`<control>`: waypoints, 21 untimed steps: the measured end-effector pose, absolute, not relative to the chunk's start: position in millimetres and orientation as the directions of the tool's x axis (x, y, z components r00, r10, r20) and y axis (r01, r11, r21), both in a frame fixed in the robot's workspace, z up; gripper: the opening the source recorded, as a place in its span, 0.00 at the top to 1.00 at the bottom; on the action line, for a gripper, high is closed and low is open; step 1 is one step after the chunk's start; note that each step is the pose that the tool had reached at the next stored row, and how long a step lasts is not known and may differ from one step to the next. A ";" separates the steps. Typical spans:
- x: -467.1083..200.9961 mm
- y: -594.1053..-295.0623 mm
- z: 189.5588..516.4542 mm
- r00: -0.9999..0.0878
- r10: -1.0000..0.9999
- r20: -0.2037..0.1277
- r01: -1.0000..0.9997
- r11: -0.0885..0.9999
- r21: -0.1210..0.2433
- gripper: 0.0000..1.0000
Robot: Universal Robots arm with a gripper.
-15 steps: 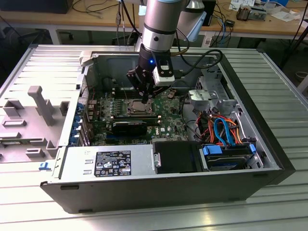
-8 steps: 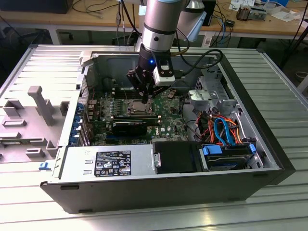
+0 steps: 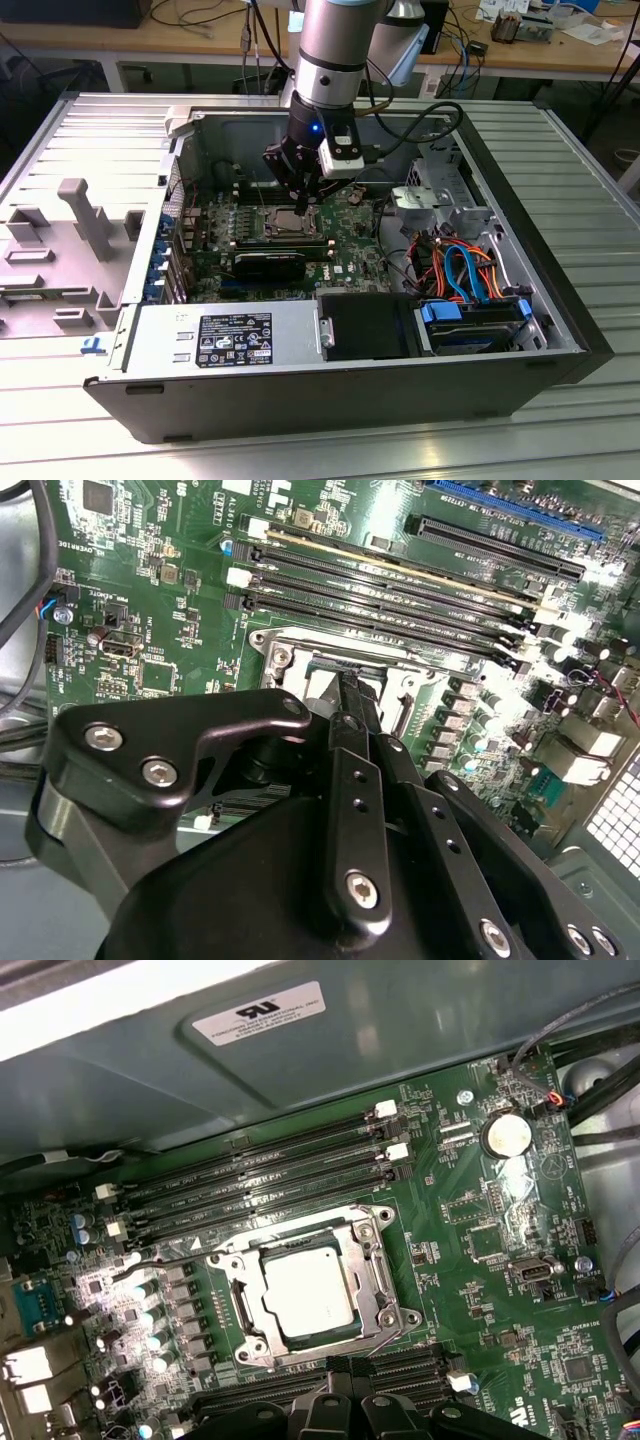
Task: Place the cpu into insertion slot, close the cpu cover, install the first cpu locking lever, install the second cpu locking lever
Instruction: 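Install the first cpu locking lever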
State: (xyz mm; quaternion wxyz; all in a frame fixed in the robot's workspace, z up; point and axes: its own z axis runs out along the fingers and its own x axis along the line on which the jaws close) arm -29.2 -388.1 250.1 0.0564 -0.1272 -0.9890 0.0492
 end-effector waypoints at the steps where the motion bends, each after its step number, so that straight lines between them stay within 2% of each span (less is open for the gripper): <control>1: -29.2 -388.1 250.1 -0.962 0.256 0.099 0.245 0.963 -0.112 0.89; 21: -29.2 -388.1 250.1 -0.965 0.241 0.099 0.230 0.967 -0.112 0.89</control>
